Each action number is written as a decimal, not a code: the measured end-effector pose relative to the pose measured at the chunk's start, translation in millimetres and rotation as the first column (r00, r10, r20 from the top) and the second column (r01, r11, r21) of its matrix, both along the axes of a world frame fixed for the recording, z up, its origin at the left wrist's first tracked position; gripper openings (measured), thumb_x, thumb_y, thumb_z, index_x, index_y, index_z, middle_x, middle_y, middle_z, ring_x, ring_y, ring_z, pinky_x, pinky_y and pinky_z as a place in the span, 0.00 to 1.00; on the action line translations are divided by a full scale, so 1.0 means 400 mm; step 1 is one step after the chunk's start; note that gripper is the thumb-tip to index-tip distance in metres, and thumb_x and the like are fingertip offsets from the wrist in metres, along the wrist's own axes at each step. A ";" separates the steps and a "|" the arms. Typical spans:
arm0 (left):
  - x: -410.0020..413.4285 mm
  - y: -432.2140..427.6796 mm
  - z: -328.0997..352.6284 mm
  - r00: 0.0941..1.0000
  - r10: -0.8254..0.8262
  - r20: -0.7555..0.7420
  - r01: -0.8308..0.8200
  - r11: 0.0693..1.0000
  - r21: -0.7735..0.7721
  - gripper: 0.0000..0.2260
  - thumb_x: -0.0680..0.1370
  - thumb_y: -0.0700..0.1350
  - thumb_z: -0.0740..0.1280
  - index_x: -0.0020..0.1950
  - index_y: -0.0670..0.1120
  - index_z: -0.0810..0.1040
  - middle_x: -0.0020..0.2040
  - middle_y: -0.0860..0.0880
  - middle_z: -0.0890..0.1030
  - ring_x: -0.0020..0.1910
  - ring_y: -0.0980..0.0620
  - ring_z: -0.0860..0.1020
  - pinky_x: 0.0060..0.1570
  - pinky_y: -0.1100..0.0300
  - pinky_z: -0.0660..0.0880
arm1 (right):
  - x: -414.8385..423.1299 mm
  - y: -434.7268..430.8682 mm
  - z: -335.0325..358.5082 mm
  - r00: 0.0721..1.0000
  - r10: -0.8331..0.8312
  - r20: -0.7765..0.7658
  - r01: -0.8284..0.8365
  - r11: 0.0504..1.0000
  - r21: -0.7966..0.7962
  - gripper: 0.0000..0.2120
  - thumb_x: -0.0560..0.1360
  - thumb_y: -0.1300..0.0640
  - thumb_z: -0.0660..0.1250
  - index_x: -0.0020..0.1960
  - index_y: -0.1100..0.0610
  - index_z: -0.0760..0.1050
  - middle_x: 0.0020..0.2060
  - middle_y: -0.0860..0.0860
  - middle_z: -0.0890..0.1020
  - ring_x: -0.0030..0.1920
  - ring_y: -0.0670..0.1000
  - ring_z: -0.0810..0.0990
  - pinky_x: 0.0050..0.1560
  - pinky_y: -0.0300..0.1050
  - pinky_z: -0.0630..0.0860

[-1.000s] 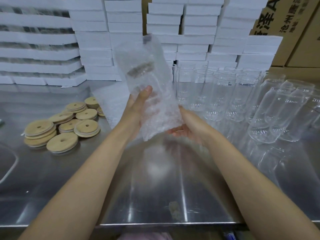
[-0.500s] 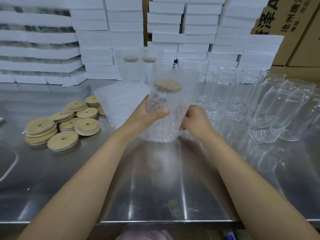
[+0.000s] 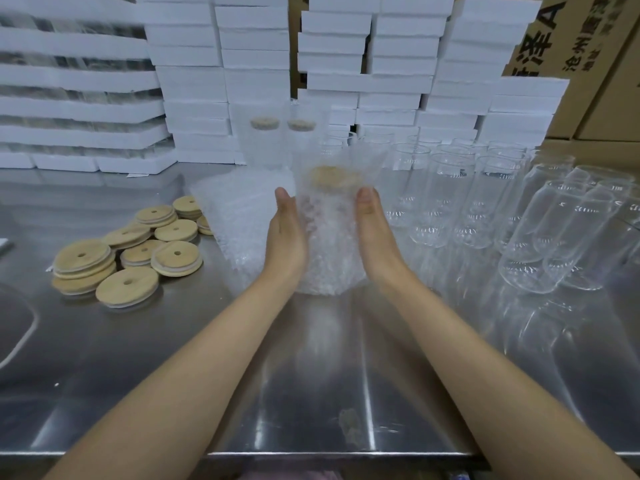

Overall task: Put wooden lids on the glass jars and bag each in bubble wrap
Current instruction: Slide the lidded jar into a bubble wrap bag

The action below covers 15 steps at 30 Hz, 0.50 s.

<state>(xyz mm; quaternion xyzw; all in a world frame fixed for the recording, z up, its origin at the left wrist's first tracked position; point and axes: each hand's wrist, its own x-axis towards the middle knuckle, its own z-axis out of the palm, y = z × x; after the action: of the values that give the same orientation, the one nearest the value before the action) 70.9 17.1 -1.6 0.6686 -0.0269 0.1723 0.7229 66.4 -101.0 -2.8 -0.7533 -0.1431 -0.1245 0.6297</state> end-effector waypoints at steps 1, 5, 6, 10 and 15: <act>0.005 0.006 0.003 0.999 0.017 0.032 -0.016 1.000 -0.017 0.29 0.81 0.63 0.42 0.55 0.52 0.80 0.48 0.57 0.84 0.52 0.59 0.80 0.51 0.67 0.76 | -0.001 -0.004 0.012 1.000 -0.002 -0.017 0.003 0.997 0.071 0.49 0.66 0.20 0.49 0.78 0.49 0.59 0.75 0.45 0.66 0.75 0.45 0.63 0.76 0.54 0.58; 0.002 0.048 0.015 0.943 -0.157 0.292 0.129 0.985 0.112 0.41 0.69 0.75 0.55 0.71 0.48 0.68 0.66 0.55 0.75 0.66 0.57 0.73 0.65 0.60 0.70 | -0.019 -0.024 0.052 0.981 0.031 0.191 -0.069 0.978 0.195 0.48 0.64 0.22 0.61 0.76 0.46 0.55 0.74 0.50 0.65 0.73 0.44 0.66 0.69 0.37 0.67; -0.001 0.051 0.013 0.918 -0.193 0.346 0.112 0.964 0.242 0.39 0.68 0.75 0.58 0.70 0.49 0.68 0.64 0.59 0.75 0.65 0.60 0.72 0.63 0.64 0.70 | -0.027 -0.020 0.058 0.968 0.039 0.248 -0.080 0.985 0.156 0.47 0.64 0.26 0.66 0.75 0.43 0.51 0.74 0.50 0.64 0.72 0.44 0.66 0.67 0.37 0.69; -0.006 0.040 0.003 0.893 -0.190 0.408 0.063 0.951 0.304 0.18 0.77 0.60 0.62 0.65 0.57 0.69 0.57 0.68 0.77 0.61 0.66 0.74 0.57 0.70 0.71 | -0.035 -0.002 0.107 0.975 0.044 0.218 -0.010 0.988 -0.154 0.44 0.68 0.42 0.76 0.76 0.41 0.55 0.72 0.43 0.66 0.70 0.41 0.68 0.69 0.45 0.69; 0.003 0.032 0.008 0.914 -0.114 0.390 0.052 0.984 0.168 0.11 0.82 0.48 0.54 0.56 0.53 0.75 0.50 0.57 0.80 0.51 0.65 0.77 0.50 0.72 0.70 | 0.000 -0.023 0.220 0.998 0.024 0.053 0.007 0.859 -0.512 0.22 0.69 0.36 0.72 0.56 0.48 0.73 0.50 0.41 0.80 0.49 0.39 0.78 0.43 0.36 0.72</act>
<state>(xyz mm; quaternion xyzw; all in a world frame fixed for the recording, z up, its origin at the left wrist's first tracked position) 72.1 30.0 1.6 0.6716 -0.2148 0.2710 0.6552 66.5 -110.1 85.1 -0.8890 -0.1926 -0.1009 0.4031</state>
